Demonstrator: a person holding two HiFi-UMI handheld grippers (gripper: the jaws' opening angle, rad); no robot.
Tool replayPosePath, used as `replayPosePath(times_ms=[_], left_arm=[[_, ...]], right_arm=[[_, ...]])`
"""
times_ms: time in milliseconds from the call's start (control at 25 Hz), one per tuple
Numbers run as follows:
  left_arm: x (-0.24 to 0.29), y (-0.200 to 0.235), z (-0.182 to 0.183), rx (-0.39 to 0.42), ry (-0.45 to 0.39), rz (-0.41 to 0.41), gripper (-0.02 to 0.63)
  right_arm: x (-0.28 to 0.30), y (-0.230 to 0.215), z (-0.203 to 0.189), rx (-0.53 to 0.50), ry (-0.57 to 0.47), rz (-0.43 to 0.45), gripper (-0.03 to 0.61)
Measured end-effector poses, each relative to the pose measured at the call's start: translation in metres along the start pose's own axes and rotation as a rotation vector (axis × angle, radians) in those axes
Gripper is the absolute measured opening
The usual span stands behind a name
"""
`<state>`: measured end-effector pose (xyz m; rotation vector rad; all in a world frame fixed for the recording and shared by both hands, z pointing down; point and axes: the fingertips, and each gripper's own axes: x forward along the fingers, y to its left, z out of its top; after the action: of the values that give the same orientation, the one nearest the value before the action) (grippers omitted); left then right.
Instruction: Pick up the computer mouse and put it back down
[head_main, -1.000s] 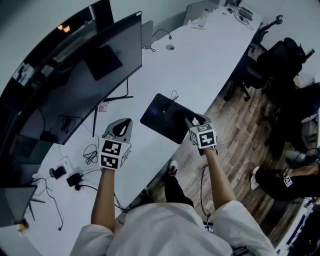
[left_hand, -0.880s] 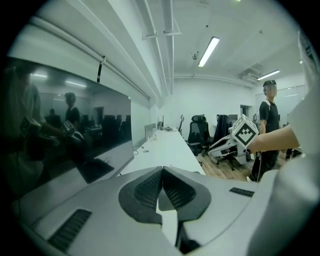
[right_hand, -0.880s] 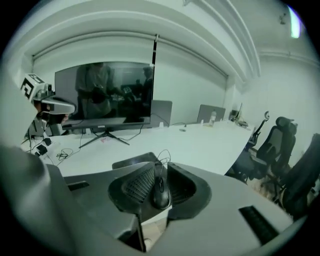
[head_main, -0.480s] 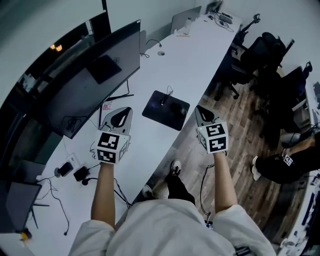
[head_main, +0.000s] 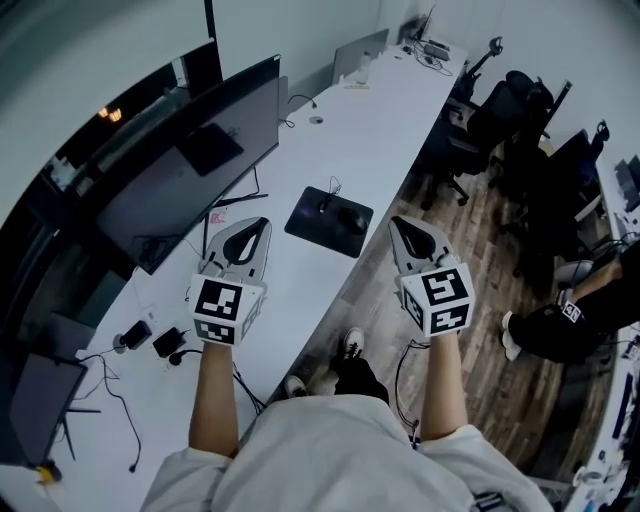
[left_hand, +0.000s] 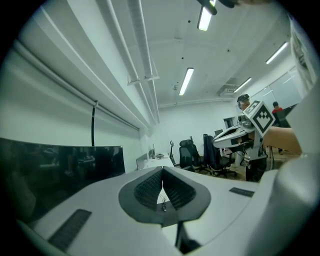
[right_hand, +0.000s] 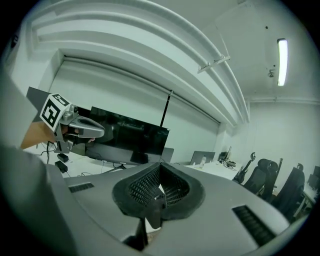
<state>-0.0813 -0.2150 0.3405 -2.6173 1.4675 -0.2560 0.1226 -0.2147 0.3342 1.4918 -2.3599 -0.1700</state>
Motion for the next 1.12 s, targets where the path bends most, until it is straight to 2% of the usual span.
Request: replayPosePath(times_ms=[240, 480, 1120], left_arm=[[-0.019, -0.018, 0.012, 0.024, -0.020, -0.018, 0.018], [-0.028, -0.022, 0.020, 0.025, -0.041, -0.023, 0.018], [-0.028, -0.022, 0.016, 0.024, -0.027, -0.018, 0.018]], right_arm=[[-0.024, 0.016, 0.013, 0.010, -0.040, -0.010, 0.014], [-0.033, 0.026, 0.024, -0.036, -0.049, 0.001, 0.012], [-0.031, 0.027, 0.019, -0.045, -0.029, -0.001, 0.012]])
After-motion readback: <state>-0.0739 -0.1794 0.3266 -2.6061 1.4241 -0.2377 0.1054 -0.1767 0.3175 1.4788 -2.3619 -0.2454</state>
